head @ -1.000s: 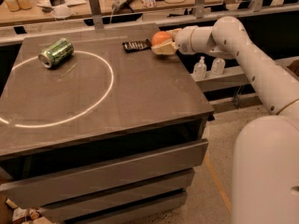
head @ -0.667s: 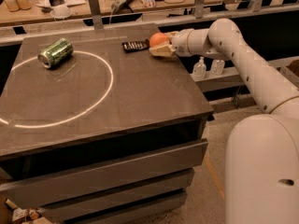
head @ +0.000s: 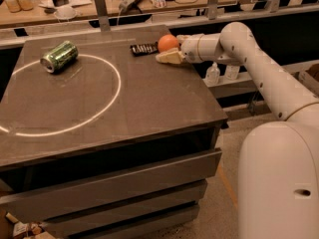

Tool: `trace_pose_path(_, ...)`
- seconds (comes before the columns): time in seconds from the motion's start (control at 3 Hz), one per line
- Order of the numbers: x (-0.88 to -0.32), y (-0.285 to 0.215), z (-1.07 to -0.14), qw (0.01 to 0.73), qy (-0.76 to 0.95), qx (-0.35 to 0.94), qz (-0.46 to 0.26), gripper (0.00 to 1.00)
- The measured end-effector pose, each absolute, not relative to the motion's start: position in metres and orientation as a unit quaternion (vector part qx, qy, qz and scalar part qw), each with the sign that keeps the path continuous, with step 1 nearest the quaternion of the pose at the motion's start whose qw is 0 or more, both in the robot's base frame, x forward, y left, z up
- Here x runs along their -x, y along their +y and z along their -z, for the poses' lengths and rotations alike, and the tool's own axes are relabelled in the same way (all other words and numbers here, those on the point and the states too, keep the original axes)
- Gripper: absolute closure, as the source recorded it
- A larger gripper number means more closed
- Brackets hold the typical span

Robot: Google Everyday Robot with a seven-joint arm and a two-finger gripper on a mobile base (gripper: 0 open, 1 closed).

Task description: Move orange near rxbar chocolate

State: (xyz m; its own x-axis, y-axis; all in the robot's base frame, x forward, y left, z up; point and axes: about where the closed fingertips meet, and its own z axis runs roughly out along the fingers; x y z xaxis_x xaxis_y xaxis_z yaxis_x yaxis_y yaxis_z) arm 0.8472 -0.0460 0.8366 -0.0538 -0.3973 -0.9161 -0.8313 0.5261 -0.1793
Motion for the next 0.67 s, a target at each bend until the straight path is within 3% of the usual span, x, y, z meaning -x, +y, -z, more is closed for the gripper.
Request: trace_pose_path(0.67,-0.8468,-0.0460,-0.8365,0.527,0.696,0.441,-0.206,0.00)
